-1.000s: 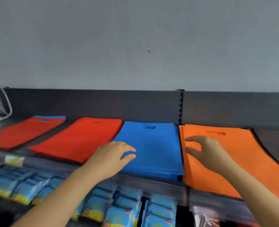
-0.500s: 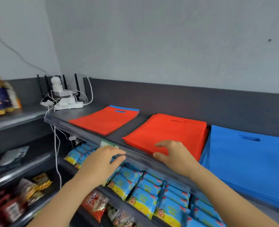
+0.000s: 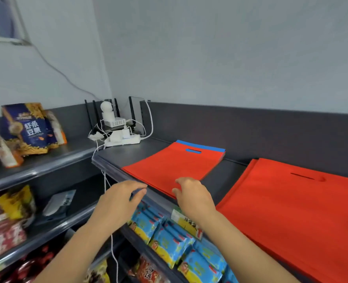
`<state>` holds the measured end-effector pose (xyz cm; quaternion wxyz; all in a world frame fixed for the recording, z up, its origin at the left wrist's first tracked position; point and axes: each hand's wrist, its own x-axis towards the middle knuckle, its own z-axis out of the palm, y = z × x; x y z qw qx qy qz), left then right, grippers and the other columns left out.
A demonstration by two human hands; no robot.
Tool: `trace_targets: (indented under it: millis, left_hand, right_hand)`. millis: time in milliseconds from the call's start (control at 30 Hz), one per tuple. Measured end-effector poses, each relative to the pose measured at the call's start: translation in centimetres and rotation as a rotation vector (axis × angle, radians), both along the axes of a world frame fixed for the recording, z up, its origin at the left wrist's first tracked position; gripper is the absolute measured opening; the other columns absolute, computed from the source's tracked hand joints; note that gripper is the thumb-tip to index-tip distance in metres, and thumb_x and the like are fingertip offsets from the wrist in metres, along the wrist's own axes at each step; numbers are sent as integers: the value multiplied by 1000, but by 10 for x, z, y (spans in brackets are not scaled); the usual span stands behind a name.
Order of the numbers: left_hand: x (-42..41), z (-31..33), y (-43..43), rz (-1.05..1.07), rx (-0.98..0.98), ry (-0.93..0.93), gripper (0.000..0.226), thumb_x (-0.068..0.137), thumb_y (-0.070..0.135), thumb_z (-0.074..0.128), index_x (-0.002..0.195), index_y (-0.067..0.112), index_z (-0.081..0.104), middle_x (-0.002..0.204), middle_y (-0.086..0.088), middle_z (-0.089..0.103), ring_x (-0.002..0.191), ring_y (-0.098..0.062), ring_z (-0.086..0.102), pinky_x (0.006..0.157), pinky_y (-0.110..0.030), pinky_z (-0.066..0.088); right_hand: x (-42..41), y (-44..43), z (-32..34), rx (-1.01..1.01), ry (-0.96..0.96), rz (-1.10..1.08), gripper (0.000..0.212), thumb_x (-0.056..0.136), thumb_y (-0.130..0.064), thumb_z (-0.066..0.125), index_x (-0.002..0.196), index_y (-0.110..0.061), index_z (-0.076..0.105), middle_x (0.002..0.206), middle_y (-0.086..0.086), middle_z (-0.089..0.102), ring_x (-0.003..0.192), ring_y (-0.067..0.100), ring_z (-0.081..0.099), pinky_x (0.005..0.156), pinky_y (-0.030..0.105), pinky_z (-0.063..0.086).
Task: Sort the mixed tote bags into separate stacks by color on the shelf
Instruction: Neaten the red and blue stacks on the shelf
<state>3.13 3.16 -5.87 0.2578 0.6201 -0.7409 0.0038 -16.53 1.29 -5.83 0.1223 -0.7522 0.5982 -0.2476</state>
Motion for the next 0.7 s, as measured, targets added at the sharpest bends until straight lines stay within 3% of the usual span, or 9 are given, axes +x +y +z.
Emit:
trace_targets:
  millis: [200,333,433,533,633,700]
  left_hand:
    - [22,1,-64,-110,-16,-1,28,94,37,52,118,29,64,119,15,62,112,-4,55,94,-28,45]
    - [33,-2,-120,-239,24,-5,32,92,40,53,121,28,62,127,12,59,118,-7,52,99,-32,43]
    - [40,-6,-159,-297,157,-130,49,90,50,51,134,28,50,144,6,43,131,-11,40,107,-30,33]
    - [45,-14,-188,-284,312,-289,64,87,63,45,142,31,38,154,2,26,140,-16,25,112,-32,25]
    - [49,-18,-200,-321,364,-284,74,81,74,39,142,32,38,154,1,24,141,-18,23,113,-36,24]
    - [53,-15,-203,-376,422,-304,97,66,90,26,143,32,36,155,-2,23,141,-19,23,113,-38,24]
  right_hand:
    - [23,-43,-4,135,83,-100,44,91,-32,57,129,-9,51,133,9,50,125,29,45,103,40,37]
    - [25,-59,-10,291,52,-258,51,82,-44,65,129,-26,54,133,3,53,121,27,50,99,37,42]
    - [25,-66,-15,257,-39,-408,47,72,-47,74,116,-35,63,127,-6,59,118,22,54,98,36,44]
    - [29,-71,-20,171,-27,-524,32,73,-48,72,103,-37,69,118,-11,65,111,20,58,93,34,47]
    - [35,-73,-23,110,-22,-596,24,79,-50,64,98,-39,71,112,-12,67,107,21,60,90,35,48]
    - [42,-74,-21,91,27,-650,23,83,-50,59,96,-35,70,108,-6,69,103,26,61,85,35,49]
